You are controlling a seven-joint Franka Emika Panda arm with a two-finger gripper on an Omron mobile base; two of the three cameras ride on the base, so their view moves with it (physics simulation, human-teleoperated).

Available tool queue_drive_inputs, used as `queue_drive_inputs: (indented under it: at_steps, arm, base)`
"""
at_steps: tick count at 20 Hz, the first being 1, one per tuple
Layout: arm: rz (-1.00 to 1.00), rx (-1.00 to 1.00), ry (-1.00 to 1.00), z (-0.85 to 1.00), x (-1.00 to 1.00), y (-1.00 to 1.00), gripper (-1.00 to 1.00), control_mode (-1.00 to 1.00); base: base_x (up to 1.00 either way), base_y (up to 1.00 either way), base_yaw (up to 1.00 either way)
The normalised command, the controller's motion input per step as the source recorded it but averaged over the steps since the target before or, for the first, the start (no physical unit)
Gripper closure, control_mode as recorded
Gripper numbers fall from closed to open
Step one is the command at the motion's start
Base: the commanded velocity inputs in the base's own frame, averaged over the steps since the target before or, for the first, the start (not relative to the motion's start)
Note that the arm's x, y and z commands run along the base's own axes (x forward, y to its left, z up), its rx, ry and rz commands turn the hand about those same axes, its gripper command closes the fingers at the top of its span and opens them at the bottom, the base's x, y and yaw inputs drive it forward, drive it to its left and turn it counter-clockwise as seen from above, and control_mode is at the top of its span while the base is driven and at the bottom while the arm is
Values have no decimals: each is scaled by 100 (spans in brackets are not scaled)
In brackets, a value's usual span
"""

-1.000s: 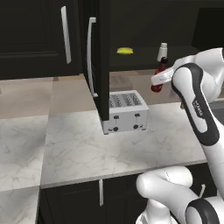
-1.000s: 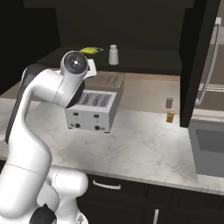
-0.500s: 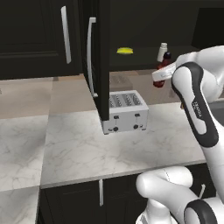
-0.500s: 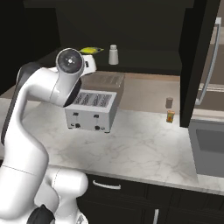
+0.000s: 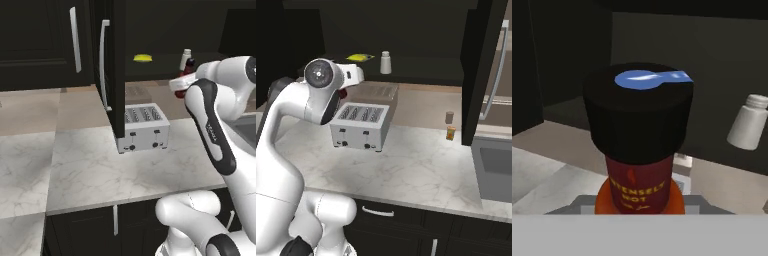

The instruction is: Pick the condiment bottle and shaker from the counter and place them in the cabinet.

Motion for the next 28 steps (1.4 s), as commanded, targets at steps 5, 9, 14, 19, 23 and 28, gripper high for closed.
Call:
queue_drive_inputs:
  at_steps: [5,9,14,19,23,28]
  arm:
    - [0,14,0,24,13,0,100,-100]
    - [0,15,0,27,18,0,100,-100]
    - [0,10,0,6,25,0,100,-100]
    - [0,4,0,0,19,0,100,-100]
    - [0,0,0,0,17,0,100,-100]
    - [0,0,0,0,26,0,100,-100]
  base:
    - [0,0,0]
    - [0,0,0]
    - [0,0,0]
    - [0,0,0]
    - [0,0,0]
    - [0,0,0]
